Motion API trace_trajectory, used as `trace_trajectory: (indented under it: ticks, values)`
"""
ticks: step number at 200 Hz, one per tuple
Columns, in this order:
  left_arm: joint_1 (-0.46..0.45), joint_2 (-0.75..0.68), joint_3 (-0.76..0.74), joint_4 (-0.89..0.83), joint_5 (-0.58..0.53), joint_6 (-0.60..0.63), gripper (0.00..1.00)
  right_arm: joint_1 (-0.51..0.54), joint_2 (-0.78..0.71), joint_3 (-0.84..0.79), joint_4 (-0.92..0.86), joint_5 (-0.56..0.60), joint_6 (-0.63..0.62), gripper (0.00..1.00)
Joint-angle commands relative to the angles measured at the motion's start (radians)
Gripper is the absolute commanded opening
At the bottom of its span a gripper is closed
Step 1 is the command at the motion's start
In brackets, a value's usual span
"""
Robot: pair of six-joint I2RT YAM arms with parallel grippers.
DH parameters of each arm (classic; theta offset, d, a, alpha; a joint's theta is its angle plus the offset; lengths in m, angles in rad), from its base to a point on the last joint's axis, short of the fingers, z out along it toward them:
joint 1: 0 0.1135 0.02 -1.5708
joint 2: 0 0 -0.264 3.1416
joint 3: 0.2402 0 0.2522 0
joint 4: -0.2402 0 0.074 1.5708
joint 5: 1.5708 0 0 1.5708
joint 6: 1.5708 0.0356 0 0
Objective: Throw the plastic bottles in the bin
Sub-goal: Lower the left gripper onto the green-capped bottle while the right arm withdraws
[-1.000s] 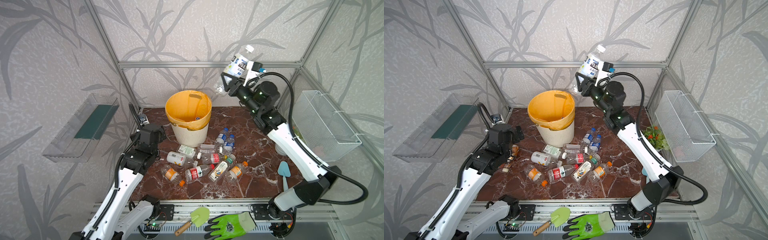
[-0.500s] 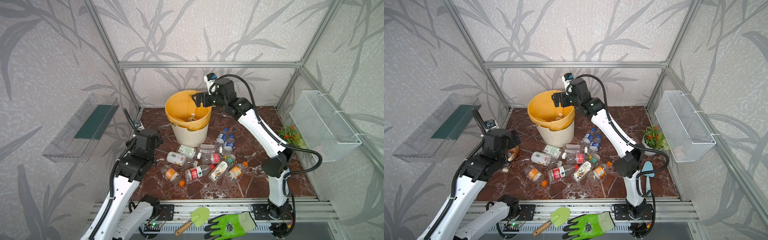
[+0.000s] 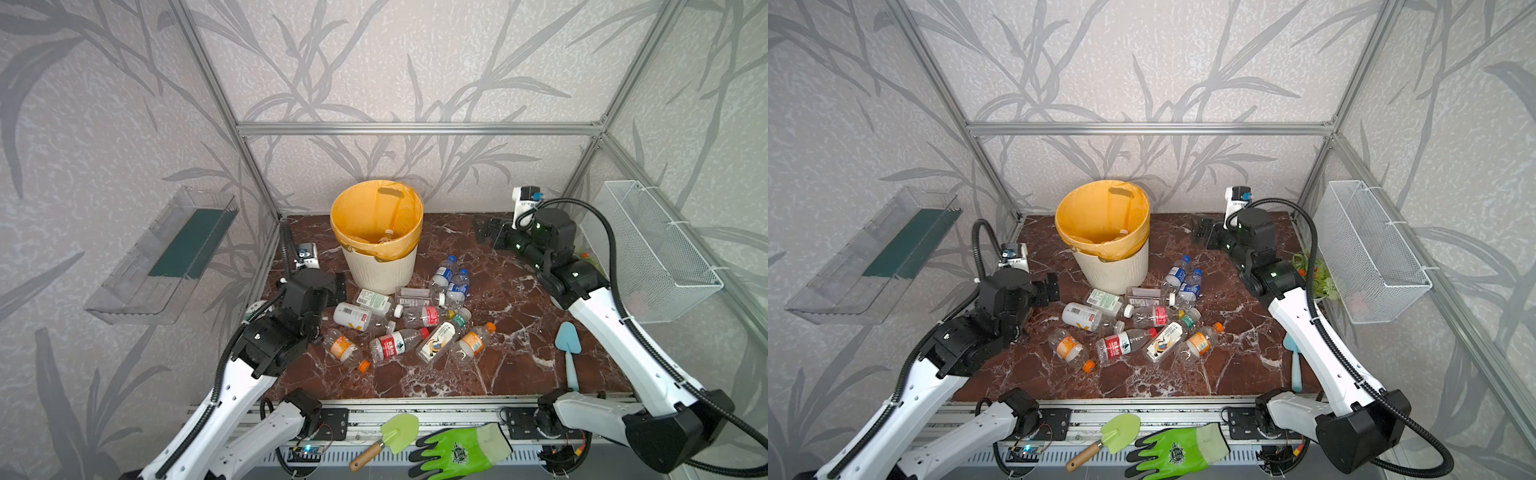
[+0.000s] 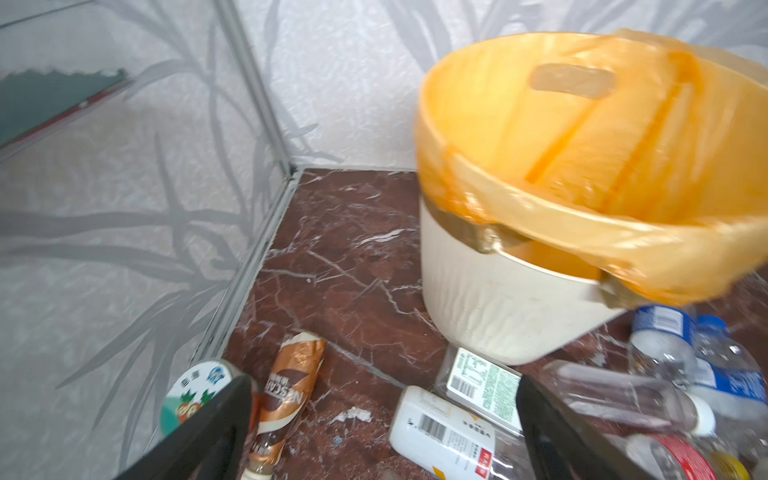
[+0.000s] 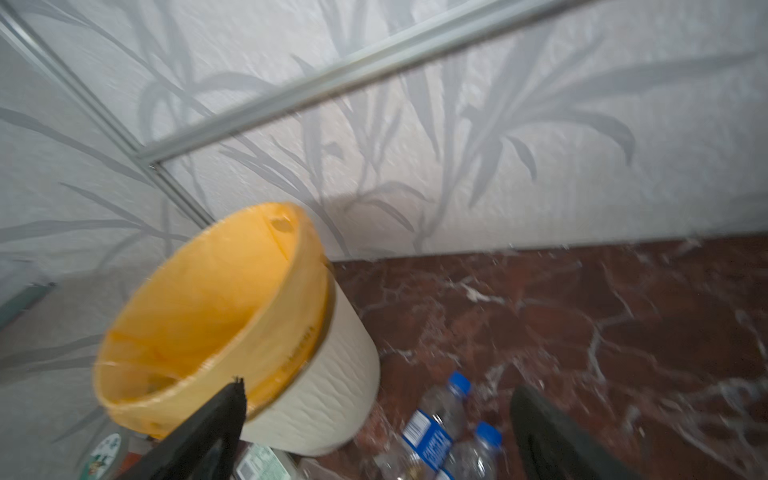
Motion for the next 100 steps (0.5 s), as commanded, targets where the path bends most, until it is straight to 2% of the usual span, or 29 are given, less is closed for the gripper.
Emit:
trace_trajectory:
  ticks: [1,43,82,100]
  values:
    - [-0.122,0.056,0.020,0.005,-0.113,0.050,0.98,-0.055,-0.137,-0.160,0.065,0.000,0.052,0.99]
    - [-0.402,0.115,-0.114,0.142,-0.208,0.000,0.98,-0.142,-0.339,-0.471,0.085,-0.004,0.018,0.99]
    - [-0.596,0.225,-0.187,0.231,-0.193,-0.084,0.98,-0.192,-0.478,-0.669,0.103,-0.047,0.057,0.99]
    - [-0.639,0.314,-0.163,0.227,-0.139,-0.093,0.99,-0.197,-0.498,-0.725,0.111,-0.043,0.083,0.99]
